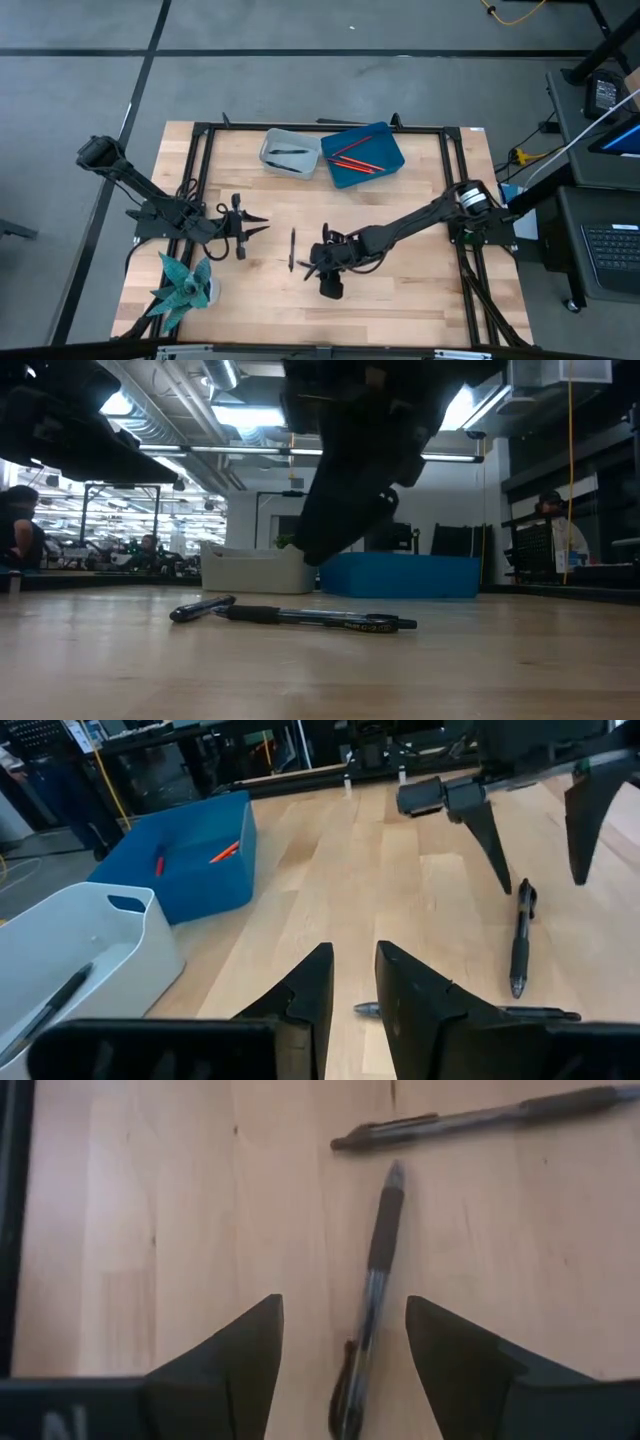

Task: Sort pens & pencils
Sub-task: Put the black pen into the gray bin

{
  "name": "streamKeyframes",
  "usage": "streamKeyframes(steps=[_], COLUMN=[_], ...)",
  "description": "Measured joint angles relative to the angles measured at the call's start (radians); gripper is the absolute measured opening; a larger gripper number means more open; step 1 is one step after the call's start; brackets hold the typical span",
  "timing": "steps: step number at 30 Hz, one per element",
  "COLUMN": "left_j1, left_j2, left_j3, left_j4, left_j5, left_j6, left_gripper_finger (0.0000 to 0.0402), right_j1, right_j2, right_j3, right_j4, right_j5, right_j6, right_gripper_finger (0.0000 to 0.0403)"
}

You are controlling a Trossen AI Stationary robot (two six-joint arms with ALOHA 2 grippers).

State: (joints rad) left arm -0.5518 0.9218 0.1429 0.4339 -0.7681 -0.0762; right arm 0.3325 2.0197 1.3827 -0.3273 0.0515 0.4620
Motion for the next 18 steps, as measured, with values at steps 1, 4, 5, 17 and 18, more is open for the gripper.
streamKeyframes(steps=[1,4,5,17,18], left_j1=[0.0,0.0,0.0,0.0,0.0], left_j2=[0.0,0.0,0.0,0.0,0.0], left_j3=[0.0,0.0,0.0,0.0,0.0], left_j4=[0.0,0.0,0.0,0.0,0.0], left_j5=[0.0,0.003,0.003,0.004,0.004], left_j6=[0.0,0.0,0.0,0.0,0.0], left_gripper_finger=[0.0072,0.0072,0.0072,0.0072,0.0072], right_j1=[0.0,0.0,0.0,-0.019,-0.02], right_j2=[0.008,0.034,0.046,0.191,0.198], right_j3=[0.009,0.049,0.066,0.163,0.163], right_j4=[-0.01,-0.053,-0.068,-0.151,-0.153], right_j5=[0.0,0.0,0.0,-0.058,-0.06], right_j6=[-0.011,-0.037,-0.041,-0.047,-0.045], right_gripper_finger=[0.0213,0.0213,0.0213,0.0213,0.0213])
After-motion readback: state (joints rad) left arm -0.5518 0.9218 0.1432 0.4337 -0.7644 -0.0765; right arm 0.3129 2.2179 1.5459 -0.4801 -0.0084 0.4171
